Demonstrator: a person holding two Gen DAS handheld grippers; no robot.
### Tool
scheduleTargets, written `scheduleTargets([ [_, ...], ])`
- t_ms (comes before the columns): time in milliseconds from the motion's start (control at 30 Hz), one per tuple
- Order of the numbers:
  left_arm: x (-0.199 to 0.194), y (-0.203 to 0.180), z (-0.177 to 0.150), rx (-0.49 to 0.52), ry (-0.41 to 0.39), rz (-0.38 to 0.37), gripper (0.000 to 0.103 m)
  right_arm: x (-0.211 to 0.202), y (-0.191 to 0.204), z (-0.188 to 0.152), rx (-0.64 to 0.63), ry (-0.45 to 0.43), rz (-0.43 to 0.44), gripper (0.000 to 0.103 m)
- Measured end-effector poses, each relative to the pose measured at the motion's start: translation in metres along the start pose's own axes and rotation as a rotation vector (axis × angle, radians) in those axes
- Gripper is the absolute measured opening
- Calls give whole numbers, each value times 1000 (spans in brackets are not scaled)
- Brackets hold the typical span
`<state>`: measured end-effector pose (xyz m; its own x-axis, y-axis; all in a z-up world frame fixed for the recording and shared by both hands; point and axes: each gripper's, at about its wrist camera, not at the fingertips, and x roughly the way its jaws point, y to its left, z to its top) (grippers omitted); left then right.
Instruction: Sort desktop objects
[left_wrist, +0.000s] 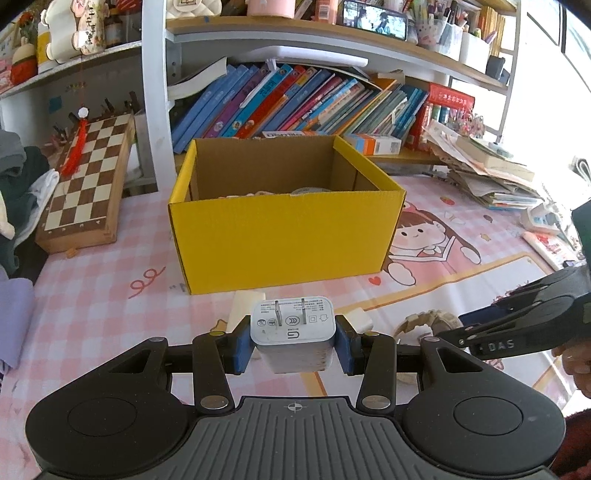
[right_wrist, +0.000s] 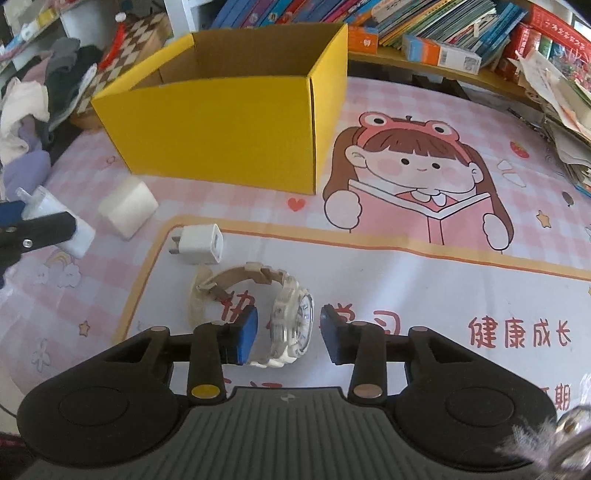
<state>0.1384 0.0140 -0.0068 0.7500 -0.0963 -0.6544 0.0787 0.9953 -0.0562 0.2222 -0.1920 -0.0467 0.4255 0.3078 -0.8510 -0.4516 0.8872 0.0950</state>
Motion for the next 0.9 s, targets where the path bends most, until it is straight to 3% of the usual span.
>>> scheduleTargets([
  [400, 5, 4, 4, -12, 2, 12, 43, 6, -4, 7, -10, 11, 25, 16],
  [900, 4, 7, 20, -8, -46, 1, 43, -50, 12, 48, -55, -150, 133, 16],
])
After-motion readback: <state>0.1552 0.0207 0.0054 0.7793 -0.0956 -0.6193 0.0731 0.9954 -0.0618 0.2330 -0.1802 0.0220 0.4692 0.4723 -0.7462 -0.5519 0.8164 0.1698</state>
